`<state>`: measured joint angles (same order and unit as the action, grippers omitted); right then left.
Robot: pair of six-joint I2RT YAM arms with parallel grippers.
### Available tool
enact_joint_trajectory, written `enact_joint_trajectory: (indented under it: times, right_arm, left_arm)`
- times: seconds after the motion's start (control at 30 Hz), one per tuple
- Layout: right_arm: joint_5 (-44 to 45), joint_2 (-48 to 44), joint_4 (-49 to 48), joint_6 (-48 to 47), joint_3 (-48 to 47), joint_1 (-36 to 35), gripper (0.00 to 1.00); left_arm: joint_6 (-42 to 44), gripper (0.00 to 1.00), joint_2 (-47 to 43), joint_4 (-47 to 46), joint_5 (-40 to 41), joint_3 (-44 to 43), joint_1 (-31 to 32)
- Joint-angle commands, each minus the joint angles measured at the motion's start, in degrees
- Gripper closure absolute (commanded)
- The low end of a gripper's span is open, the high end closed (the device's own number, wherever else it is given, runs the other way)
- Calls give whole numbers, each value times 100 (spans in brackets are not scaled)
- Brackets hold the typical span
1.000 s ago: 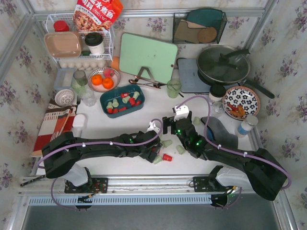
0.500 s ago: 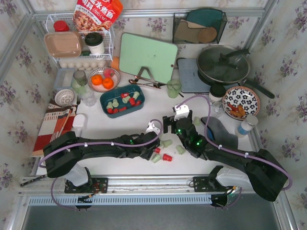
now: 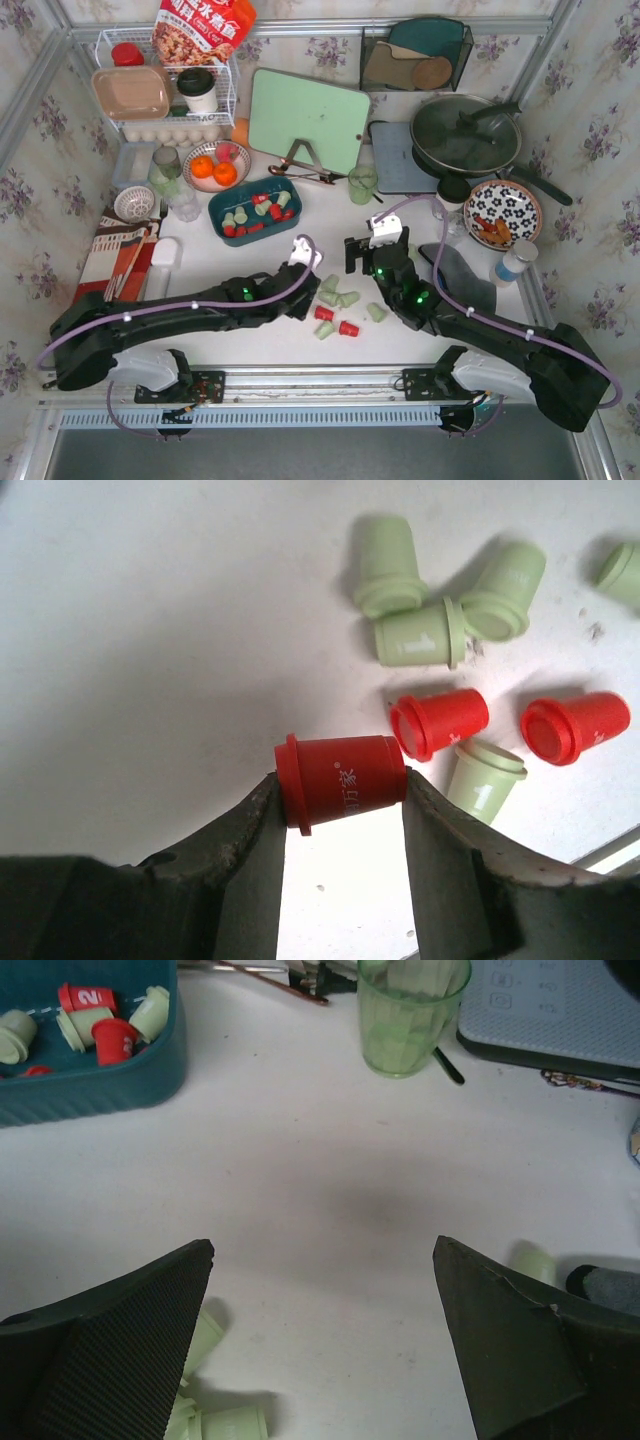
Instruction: Mix the coffee capsules in the storage basket
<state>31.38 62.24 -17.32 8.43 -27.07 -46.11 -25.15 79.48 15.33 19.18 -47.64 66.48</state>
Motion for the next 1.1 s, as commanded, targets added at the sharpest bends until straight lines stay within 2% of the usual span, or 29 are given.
enact_joint_trajectory:
  times: [0.0, 0.2, 0.5, 1.07]
  right_arm:
    - [250, -195, 341, 57, -161, -3, 0]
    - [87, -480, 672, 167, -299, 1, 0]
    - [26, -541, 813, 249, -359, 4, 0]
    - [-190, -289, 512, 265, -244, -3, 0]
  left_arm:
    - [291, 66, -497, 363, 367, -114, -166]
    - [425, 67, -957, 873, 416, -501, -484]
    - [805, 67, -1014, 1249, 410, -1201, -1122]
    - [1446, 65, -279, 481, -152, -2360, -2826]
